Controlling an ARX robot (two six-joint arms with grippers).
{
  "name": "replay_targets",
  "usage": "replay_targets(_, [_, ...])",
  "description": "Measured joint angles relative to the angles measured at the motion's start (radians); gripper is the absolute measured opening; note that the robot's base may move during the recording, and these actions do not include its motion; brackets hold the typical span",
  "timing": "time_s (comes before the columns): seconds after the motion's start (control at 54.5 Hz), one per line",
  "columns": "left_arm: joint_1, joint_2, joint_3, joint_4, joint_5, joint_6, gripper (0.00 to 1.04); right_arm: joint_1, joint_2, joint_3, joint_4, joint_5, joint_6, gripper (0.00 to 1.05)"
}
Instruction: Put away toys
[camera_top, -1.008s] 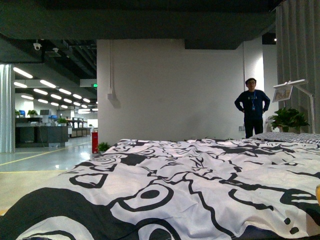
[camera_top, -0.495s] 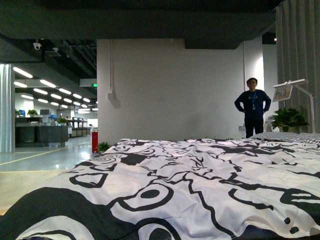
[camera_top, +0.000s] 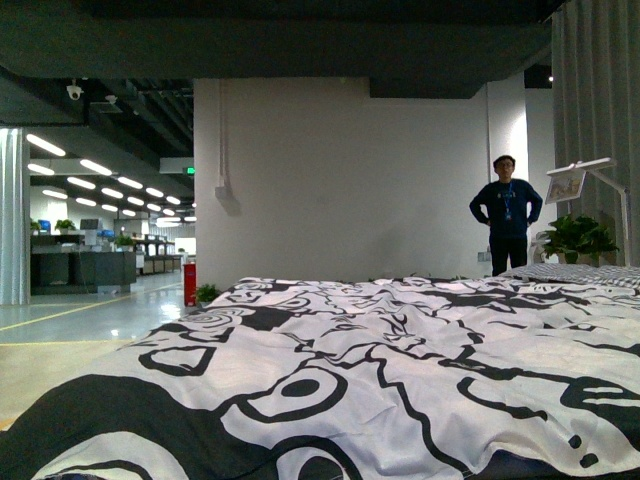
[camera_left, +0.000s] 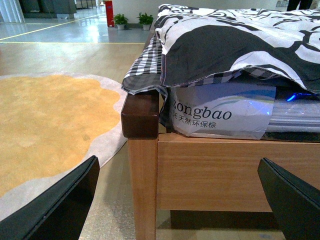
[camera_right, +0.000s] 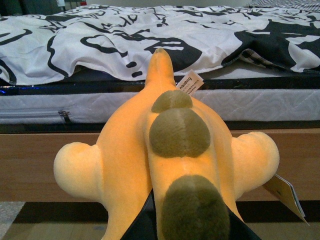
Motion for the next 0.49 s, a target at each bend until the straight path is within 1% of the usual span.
replay_targets(0.495, [0.001,0.000,0.000,0.000,-0.004,0.000,0.98,0.002,0.000,0.000,0.000,-0.011,0.000,0.06])
